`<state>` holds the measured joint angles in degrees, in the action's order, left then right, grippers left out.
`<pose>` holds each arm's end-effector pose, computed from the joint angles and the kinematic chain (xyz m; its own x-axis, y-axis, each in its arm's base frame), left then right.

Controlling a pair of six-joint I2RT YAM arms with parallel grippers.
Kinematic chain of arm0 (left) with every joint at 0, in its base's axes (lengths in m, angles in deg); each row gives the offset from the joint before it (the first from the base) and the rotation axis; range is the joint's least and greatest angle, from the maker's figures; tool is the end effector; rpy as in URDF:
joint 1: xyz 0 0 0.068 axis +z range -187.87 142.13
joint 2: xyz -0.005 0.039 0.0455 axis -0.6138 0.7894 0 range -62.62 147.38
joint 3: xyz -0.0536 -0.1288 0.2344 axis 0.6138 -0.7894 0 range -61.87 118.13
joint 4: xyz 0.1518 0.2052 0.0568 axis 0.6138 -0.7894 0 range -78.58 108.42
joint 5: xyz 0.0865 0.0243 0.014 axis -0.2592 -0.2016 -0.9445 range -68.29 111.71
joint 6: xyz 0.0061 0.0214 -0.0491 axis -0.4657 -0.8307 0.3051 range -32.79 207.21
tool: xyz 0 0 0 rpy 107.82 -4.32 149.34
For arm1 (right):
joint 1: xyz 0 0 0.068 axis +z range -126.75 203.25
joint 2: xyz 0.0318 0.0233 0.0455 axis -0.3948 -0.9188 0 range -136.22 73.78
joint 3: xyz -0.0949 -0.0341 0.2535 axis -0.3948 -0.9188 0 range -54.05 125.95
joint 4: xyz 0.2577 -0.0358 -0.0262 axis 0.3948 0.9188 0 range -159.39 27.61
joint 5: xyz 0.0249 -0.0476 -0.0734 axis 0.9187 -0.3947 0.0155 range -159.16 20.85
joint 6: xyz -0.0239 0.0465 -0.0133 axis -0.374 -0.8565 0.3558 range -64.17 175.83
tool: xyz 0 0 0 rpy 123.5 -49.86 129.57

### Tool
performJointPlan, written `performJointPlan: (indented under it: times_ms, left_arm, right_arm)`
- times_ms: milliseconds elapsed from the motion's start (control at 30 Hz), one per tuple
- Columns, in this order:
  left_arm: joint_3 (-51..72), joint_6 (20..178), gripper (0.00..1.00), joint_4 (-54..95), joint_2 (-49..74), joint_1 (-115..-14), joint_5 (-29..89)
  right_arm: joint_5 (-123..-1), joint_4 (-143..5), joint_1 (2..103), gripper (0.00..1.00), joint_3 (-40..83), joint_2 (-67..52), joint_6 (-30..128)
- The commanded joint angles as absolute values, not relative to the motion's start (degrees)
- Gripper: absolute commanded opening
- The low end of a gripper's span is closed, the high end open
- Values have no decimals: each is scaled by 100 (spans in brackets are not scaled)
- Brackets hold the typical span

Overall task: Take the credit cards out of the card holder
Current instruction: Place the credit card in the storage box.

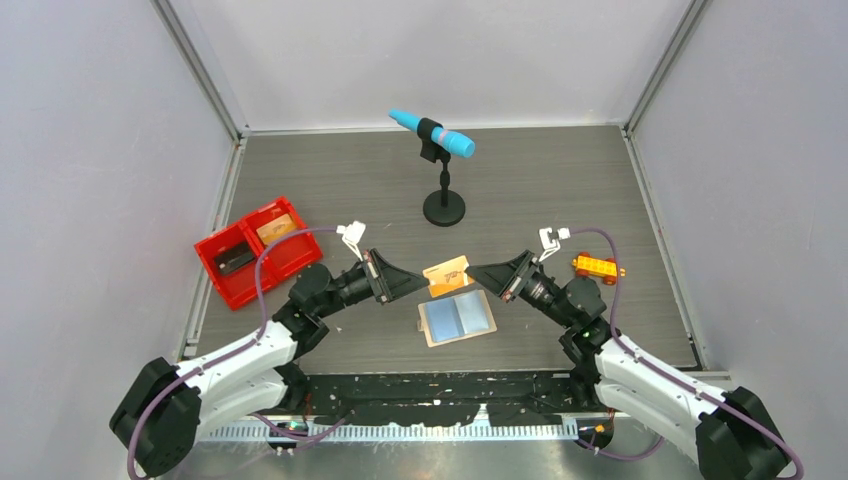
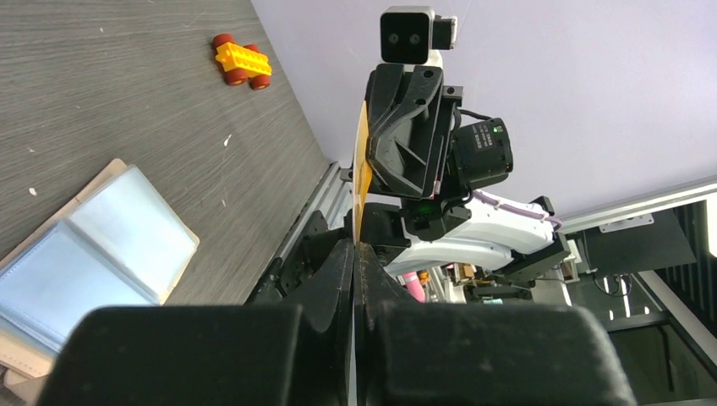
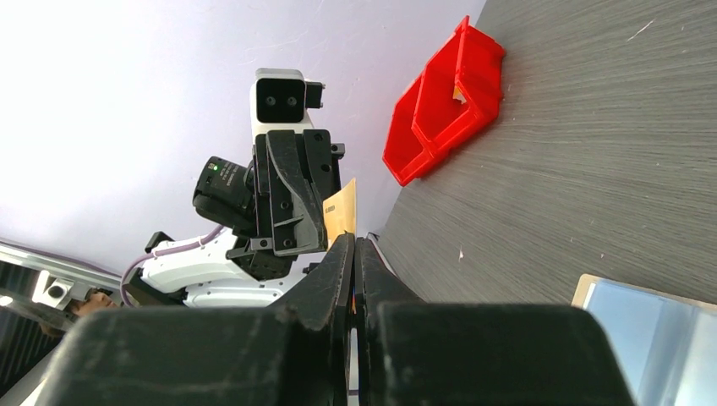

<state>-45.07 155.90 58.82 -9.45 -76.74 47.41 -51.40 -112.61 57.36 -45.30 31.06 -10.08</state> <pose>0.1464 -0.1379 0.2353 -0.8207 -0.4166 -0.3909 0.3789 0.1151 -0.9183 0.1341 0.1041 0.2229 -0.6607 0.6027 -0.4476 -0.4413 0.1706 0.8810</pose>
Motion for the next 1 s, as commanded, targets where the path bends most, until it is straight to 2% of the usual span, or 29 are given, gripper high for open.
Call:
performJointPlan:
  times_ms: [0,167,233,367,400,633,733,800,867,967]
  left_arm:
    - [-4353,15337,0,5948,-1098,-7658,4772]
    - [-4282,15219,0,5780,-1160,-7659,4698]
    - [-4227,15184,0,5714,-1173,-7654,4722]
    - [-4135,15038,0,5515,-1235,-7630,4812]
    - [-4068,14937,0,5293,-1274,-7616,4828]
    - [-3528,14377,0,3970,-1445,-7092,5631]
    - [-3179,14063,0,3093,-1454,-6634,5994]
    - [-2947,13806,0,2585,-1404,-6285,6298]
    - [-2632,13380,0,1987,-1371,-5900,6512]
    - [-1880,12315,0,255,-1218,-5272,6452]
  right_arm:
    - [-5355,-11258,5726,6,-4568,3118,-899]
    - [-5247,-11387,5724,9,-4648,3045,-946]
    - [-5192,-11353,5726,14,-4635,3017,-943]
    - [-5127,-11191,5726,35,-4609,3074,-863]
    - [-5120,-11144,5726,42,-4603,3151,-809]
    - [-5268,-10065,5726,68,-4463,3823,-373]
    - [-5345,-9573,5726,90,-4300,4187,-100]
    - [-5392,-9175,5726,98,-4199,4369,99]
    - [-5409,-8887,5726,96,-4148,4507,252]
    - [-5395,-8669,5726,95,-4151,4630,382]
